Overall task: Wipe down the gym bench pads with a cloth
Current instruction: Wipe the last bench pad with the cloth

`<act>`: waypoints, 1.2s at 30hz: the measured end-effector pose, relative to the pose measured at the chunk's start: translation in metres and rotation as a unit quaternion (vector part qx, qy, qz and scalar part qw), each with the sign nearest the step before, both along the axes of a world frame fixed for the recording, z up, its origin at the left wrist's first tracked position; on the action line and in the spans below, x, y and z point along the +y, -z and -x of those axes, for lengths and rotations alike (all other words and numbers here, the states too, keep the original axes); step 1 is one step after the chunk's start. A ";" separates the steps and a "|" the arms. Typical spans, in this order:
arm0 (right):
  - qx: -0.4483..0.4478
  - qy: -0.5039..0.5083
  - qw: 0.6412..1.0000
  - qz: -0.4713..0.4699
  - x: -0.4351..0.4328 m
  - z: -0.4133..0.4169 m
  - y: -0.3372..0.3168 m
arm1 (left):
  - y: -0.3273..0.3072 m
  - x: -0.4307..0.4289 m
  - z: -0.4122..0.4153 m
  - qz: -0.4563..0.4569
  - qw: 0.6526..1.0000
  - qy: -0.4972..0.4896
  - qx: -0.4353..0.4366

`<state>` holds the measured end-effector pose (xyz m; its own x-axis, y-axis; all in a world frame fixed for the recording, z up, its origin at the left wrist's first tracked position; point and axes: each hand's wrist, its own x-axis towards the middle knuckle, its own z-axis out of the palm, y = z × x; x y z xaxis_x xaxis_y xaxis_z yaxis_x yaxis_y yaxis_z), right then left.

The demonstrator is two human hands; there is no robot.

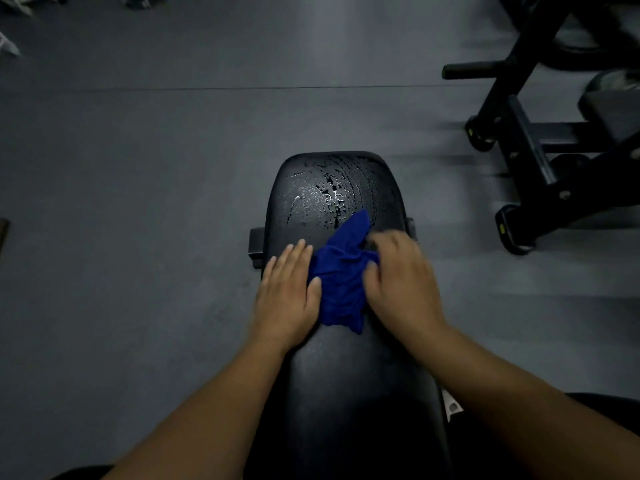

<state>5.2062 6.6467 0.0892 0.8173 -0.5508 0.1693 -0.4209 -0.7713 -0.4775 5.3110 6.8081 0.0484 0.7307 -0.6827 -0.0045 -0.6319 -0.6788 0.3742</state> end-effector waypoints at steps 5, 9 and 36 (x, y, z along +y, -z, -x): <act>0.155 -0.155 0.976 0.015 0.023 -0.034 0.027 | 0.004 0.003 -0.004 0.019 1.000 0.008 -0.007; 0.138 -0.119 0.982 0.049 -0.025 0.003 0.038 | 0.004 -0.002 -0.004 -0.014 0.999 0.008 -0.032; 0.128 -0.132 0.982 -0.029 -0.015 -0.081 0.030 | 0.004 -0.002 -0.006 0.004 1.000 0.003 -0.004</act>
<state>5.2872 6.6321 0.0592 0.9449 -0.3157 -0.0862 -0.3212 -0.8443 -0.4289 5.3169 6.8061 0.0443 0.7262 -0.6875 0.0063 -0.6391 -0.6715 0.3750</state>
